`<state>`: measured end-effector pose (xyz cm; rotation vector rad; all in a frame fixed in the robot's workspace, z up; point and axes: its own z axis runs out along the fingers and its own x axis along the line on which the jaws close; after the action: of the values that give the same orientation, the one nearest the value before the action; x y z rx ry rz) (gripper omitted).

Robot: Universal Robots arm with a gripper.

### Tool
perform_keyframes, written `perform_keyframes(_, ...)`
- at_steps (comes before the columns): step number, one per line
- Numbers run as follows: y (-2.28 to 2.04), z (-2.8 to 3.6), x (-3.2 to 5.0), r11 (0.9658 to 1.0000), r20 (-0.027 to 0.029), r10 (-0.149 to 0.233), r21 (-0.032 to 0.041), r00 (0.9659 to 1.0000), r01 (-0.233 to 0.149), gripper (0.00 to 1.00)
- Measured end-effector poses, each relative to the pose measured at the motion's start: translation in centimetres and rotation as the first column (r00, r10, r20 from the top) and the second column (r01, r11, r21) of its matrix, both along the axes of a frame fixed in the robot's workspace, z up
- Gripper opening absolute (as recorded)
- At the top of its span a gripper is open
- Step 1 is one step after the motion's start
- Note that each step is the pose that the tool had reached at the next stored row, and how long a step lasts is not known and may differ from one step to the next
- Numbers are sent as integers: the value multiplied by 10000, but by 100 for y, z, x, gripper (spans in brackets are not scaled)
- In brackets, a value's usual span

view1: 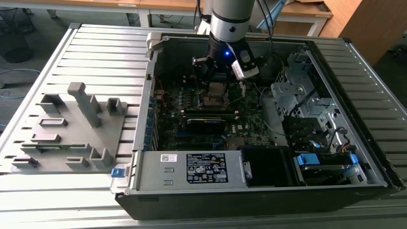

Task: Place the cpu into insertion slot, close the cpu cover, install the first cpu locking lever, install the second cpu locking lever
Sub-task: 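Place the cpu into insertion slot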

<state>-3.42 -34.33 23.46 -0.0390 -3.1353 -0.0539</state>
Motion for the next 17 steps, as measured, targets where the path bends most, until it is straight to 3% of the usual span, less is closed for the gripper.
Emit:
perform_keyframes(10, 0, -5, 0, 10000, -1, -20, -2, 10000, 20, 54)
perform_keyframes(13, 0, -11, 0, 9998, 0, -177, 0, 9998, 177, 54)
perform_keyframes(17, 0, -17, 0, 9977, -2, -678, -3, 9977, 678, 54)
